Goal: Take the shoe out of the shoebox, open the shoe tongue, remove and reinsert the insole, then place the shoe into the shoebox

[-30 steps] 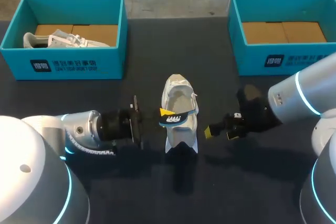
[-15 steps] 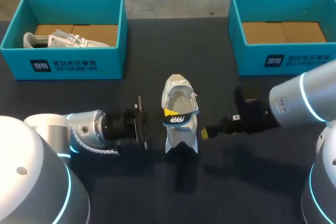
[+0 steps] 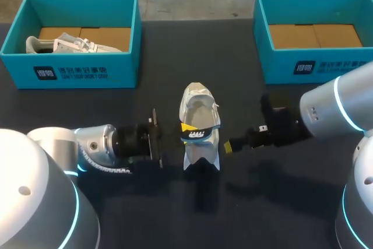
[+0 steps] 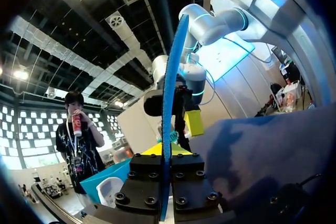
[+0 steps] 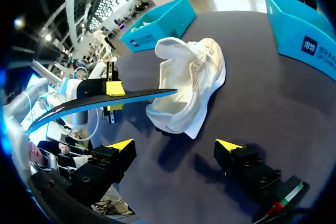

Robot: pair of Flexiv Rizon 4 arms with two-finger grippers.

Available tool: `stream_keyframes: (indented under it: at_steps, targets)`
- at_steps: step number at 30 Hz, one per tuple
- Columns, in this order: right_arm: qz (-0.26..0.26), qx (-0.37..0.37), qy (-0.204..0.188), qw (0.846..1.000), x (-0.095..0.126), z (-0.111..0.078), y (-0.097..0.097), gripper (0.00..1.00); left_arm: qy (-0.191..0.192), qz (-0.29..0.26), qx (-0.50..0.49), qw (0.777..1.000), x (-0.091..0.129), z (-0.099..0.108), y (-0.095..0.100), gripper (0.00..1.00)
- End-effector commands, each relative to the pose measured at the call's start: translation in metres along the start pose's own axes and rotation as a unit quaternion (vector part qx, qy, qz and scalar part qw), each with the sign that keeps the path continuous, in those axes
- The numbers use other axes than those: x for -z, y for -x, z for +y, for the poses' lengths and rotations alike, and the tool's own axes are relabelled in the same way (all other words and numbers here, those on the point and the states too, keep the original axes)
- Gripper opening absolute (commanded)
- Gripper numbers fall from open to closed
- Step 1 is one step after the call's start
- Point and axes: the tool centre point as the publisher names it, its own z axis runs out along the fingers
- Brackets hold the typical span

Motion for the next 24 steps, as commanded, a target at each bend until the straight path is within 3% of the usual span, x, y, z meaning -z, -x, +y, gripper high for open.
stream_keyframes:
  at_steps: [1,24]
  targets:
    - [0.000,0.000,0.000,1.000,0.000,-0.001,0.000,1.00,-0.002,-0.002,0.000,1.000,-0.002,0.005,0.000,0.00]
    - [0.000,0.000,0.000,1.000,0.000,-0.001,0.000,1.00,-0.002,0.005,0.002,1.000,-0.002,0.024,0.003,0.00]
